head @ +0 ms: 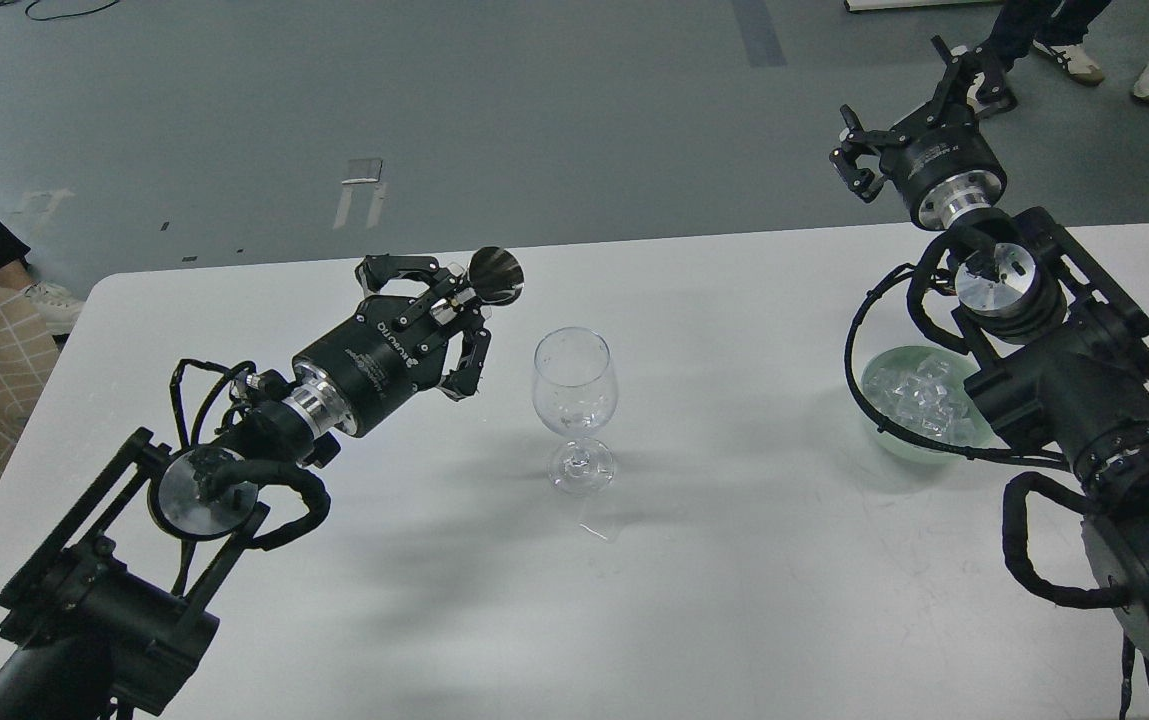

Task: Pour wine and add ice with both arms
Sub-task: 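Tilt the jigger over the wine glass rim with the left gripper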

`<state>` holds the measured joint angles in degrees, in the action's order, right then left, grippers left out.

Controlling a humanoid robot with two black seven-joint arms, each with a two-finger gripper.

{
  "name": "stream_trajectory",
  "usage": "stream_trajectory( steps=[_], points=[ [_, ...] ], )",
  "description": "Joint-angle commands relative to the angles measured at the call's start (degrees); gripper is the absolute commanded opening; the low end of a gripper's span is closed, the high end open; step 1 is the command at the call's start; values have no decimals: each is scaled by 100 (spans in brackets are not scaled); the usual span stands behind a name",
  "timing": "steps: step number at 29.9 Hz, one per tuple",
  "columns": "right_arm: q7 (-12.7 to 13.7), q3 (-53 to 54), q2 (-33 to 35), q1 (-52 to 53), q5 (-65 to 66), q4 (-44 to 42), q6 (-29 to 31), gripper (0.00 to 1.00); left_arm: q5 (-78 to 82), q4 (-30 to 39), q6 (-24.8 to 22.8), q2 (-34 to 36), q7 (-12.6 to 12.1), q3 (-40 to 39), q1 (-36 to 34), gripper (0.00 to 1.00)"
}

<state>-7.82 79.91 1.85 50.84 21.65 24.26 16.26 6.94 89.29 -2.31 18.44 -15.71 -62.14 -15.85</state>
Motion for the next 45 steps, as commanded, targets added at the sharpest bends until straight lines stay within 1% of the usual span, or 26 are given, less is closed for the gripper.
stream_trajectory(
  steps=[1, 4, 8, 23, 26, 30, 34, 45],
  points=[
    [0, -2, 0, 5, -3, 0, 0, 100, 18, 1, 2, 10, -28, 0, -41, 0],
    [0, -2, -9, -3, -3, 0, 0, 100, 264, 45, -6, 2, -55, 0, -32, 0],
    [0, -2, 0, 5, -3, 0, 0, 100, 492, 80, -6, -16, -177, 61, -41, 0],
    [0, -2, 0, -12, -3, -9, 0, 100, 501, 124, 29, -60, -204, 88, -146, 0],
    [0, -2, 0, -12, -3, -9, 0, 100, 615, 124, 38, -51, -204, 237, -225, 0],
    [0, -2, 26, -30, -3, 0, 0, 100, 809, 106, 195, -42, -213, 308, -278, 0],
    [0, -2, 26, -30, -3, 0, 0, 100, 809, 89, 205, -7, -248, 308, -278, 0],
    [0, -2, 26, -21, -3, 0, 0, 100, 853, 89, 222, -16, -239, 325, -321, 0]
  ],
)
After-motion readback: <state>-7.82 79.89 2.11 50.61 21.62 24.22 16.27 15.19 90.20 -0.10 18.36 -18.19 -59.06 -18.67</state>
